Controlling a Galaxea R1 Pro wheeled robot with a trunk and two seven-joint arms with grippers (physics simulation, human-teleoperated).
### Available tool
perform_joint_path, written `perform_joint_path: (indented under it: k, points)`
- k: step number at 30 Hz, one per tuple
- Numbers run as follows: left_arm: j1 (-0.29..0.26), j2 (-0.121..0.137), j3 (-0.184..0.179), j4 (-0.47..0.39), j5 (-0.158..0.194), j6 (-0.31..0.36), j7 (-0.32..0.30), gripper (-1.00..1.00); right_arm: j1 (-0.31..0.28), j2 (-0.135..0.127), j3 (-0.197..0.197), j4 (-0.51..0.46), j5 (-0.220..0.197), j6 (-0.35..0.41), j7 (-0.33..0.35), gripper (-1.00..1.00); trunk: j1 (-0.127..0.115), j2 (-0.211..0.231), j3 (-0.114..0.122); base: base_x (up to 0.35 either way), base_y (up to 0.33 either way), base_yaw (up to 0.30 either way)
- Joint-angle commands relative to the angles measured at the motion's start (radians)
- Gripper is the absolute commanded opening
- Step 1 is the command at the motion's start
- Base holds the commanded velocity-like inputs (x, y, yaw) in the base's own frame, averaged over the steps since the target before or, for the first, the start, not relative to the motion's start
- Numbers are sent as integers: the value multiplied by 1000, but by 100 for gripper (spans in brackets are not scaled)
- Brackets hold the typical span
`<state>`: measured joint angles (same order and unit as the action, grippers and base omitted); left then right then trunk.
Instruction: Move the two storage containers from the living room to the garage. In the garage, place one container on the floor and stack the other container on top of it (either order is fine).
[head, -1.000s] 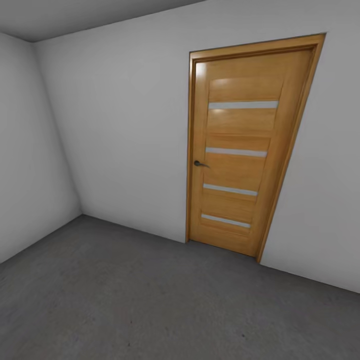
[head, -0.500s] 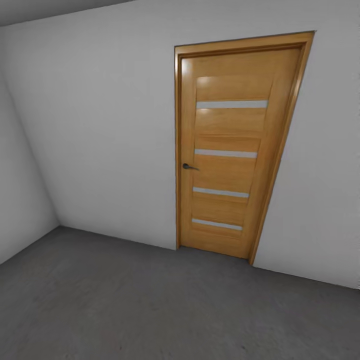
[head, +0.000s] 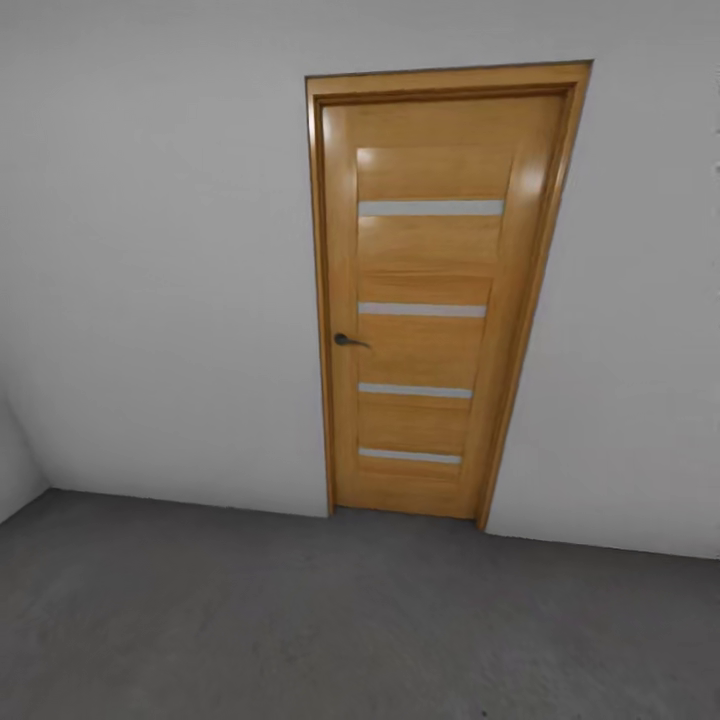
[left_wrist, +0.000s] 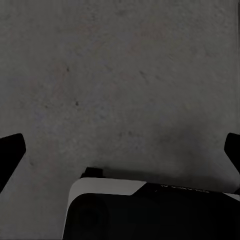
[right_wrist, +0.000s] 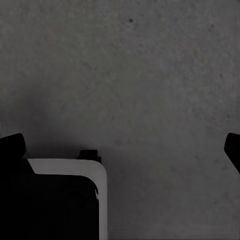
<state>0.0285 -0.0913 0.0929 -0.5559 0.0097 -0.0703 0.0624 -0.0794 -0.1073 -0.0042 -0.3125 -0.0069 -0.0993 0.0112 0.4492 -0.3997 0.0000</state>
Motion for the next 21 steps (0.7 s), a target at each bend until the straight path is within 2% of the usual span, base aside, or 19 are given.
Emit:
perform_joint_path:
  k: [1, 11, 21]
  points:
    - [1, -1, 3, -1, 1, -2, 0, 100, 0, 0, 0, 1, -1, -4, 1, 100, 1, 0, 0, 295, 209, -273]
    - [1, -1, 3, -1, 1, -2, 0, 100, 0, 0, 0, 1, 0, -4, 2, 100, 1, 0, 0, 294, 210, -269]
    - [1, -1, 4, -1, 1, -2, 1, 100, 0, 0, 0, 1, 2, -4, 1, 100, 1, 0, 0, 295, 198, -37]
